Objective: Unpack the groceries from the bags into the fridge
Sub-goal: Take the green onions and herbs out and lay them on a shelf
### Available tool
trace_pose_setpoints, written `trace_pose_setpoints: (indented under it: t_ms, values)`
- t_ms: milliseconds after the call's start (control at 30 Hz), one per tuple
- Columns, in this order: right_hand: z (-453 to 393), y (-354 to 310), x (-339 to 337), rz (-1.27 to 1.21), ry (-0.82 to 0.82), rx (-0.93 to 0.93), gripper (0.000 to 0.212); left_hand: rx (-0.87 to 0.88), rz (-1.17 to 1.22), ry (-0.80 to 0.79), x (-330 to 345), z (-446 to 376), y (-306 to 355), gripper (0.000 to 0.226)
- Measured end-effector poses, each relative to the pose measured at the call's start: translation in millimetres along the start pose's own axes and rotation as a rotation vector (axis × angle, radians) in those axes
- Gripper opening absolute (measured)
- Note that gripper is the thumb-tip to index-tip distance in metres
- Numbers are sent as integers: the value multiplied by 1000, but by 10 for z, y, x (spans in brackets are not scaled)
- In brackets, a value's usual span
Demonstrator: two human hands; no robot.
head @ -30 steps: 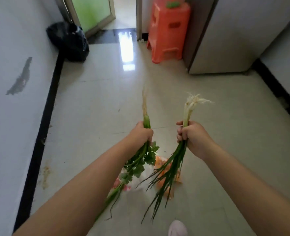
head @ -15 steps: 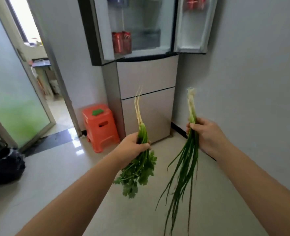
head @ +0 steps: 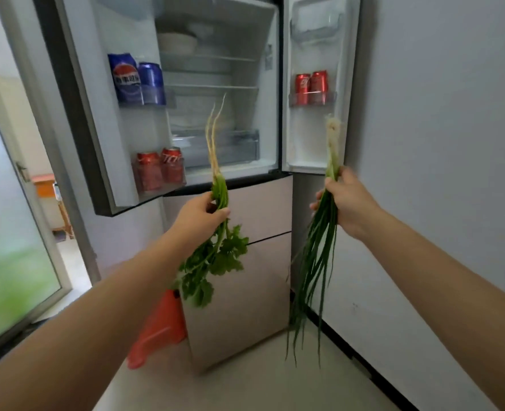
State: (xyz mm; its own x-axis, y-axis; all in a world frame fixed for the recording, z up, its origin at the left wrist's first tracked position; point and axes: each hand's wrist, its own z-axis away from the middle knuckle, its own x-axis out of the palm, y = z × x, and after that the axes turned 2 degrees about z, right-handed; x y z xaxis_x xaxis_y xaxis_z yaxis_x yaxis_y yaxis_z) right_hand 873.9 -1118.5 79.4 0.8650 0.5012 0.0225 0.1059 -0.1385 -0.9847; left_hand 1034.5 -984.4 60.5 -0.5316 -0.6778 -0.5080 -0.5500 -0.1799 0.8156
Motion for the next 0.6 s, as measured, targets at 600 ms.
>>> trace_pose_setpoints:
  t_ms: [600]
  values:
    - [-4785,7,1073,-665,93,33,18,40,-270,239,144,-4398,-315,19]
